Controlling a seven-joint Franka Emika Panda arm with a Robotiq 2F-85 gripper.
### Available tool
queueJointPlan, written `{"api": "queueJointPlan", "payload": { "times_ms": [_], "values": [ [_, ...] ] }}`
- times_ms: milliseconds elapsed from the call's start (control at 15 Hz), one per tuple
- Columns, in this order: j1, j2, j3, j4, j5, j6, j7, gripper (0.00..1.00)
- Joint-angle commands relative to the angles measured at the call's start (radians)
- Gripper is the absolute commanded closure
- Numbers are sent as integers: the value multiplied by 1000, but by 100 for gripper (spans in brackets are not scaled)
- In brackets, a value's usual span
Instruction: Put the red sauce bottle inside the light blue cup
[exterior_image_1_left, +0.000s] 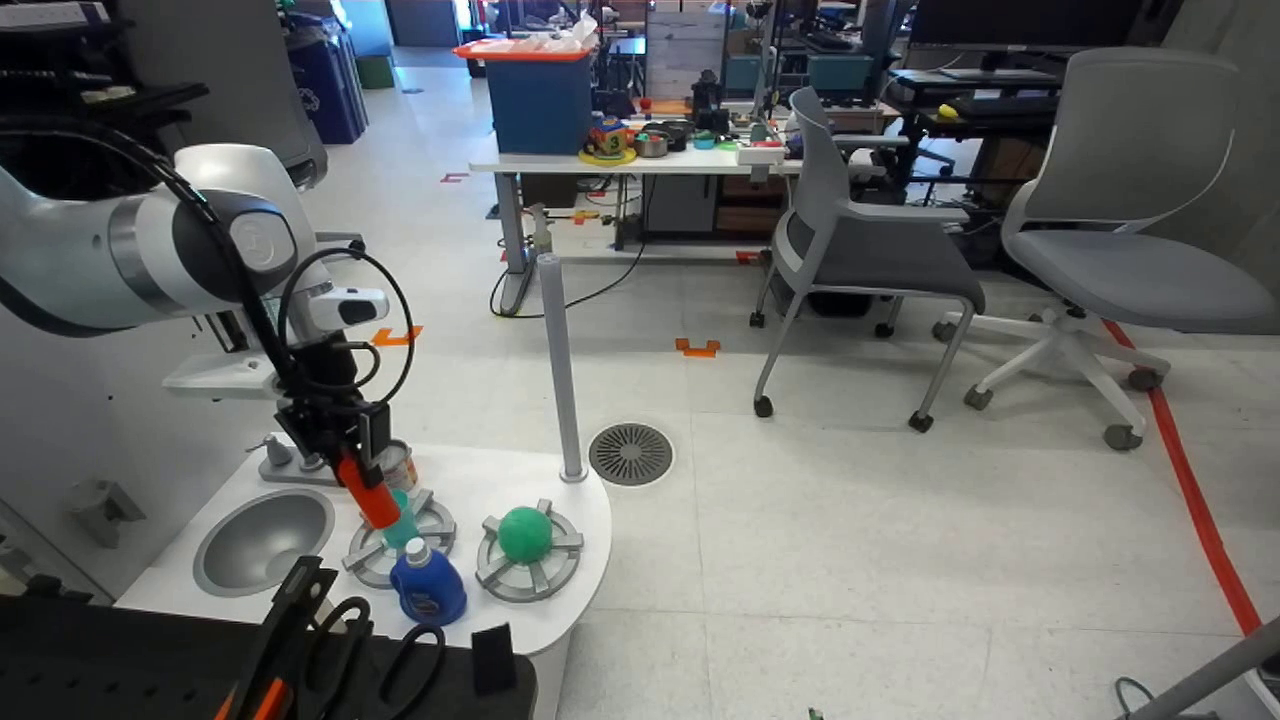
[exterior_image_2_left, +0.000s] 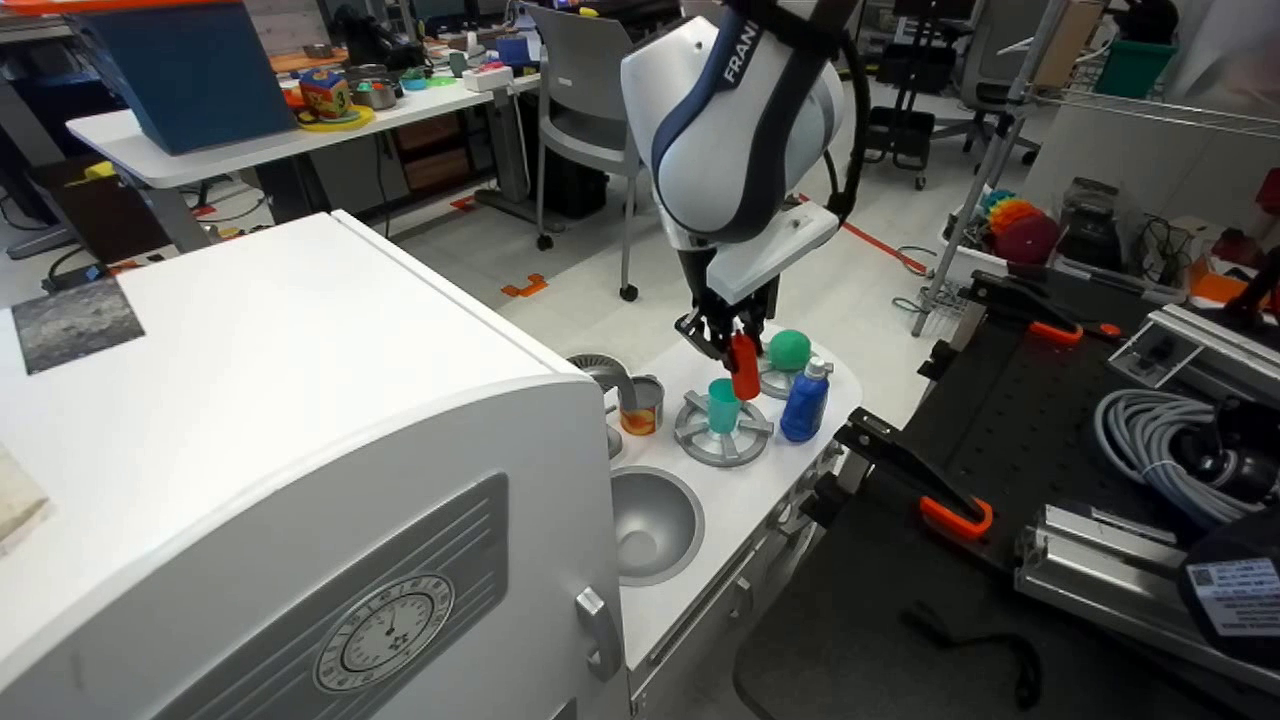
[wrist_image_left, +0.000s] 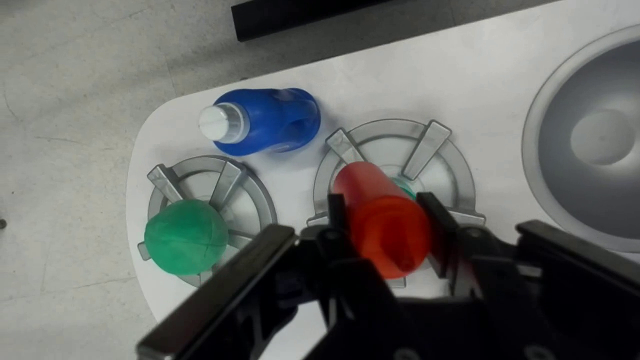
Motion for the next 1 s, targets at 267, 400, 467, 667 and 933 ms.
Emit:
{"api": "queueJointPlan", "payload": {
  "times_ms": [267,400,467,667,933],
  "values": [
    [20,12,-3,14,-34,35,-10,87],
    [24,23,-10,23,-44,59,-10,87],
    [23,28,-13,29,-52,78,-19,87],
    [12,41,-6,42,-58,126,-47,87],
    [4,65,9,58,-47,128,-87,87]
  ]
}}
